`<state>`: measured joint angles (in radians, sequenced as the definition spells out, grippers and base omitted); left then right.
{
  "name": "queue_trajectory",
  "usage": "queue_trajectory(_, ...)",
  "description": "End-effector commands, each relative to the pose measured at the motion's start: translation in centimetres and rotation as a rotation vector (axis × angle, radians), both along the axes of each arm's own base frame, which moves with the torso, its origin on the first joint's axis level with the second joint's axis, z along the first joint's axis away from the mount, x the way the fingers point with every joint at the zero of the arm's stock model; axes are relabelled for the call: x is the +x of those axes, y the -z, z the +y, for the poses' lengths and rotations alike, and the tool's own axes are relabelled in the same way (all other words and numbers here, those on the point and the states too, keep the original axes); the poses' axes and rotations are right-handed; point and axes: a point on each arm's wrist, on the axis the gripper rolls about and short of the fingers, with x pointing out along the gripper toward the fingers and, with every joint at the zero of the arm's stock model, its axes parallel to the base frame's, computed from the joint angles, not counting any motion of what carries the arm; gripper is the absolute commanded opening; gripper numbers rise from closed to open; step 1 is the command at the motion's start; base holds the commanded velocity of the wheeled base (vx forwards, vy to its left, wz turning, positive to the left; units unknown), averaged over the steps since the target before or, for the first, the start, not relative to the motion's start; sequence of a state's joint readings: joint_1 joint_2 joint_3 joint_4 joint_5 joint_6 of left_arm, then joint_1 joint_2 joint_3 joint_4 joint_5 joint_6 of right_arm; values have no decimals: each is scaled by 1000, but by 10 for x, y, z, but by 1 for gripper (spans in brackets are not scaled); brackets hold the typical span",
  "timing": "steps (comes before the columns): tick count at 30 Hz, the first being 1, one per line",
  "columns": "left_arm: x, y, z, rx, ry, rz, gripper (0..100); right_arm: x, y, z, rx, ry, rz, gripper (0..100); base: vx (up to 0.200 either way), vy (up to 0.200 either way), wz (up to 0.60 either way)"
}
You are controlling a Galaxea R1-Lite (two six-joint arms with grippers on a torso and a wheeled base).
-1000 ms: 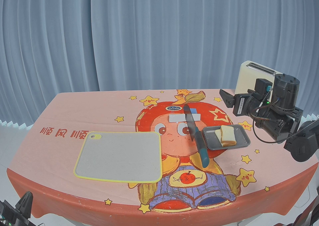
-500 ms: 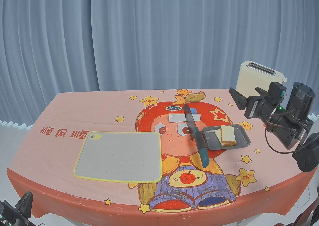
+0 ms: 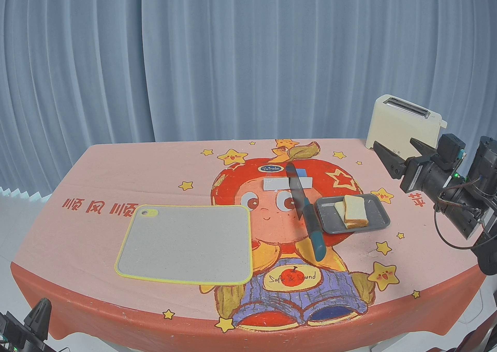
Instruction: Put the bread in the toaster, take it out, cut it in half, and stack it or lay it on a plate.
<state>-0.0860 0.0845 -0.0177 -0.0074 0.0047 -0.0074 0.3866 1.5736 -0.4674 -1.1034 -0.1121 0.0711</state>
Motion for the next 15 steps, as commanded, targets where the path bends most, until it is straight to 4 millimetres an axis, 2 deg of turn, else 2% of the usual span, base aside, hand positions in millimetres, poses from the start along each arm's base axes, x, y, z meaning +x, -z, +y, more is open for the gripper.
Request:
queue_trajectory(1, 1, 5, 0, 1, 0, 19, 0, -1, 0, -2, -2, 11, 0, 100, 0, 0, 0)
queue_trajectory(8, 1, 5, 0, 1, 0, 19, 0, -4, 9, -6, -19, 32, 33, 100, 0, 0, 0)
queue_trajectory(15, 1, 5, 0, 1, 0, 19, 0, 3, 6, -29, -52, 122, 13, 100, 0, 0, 0)
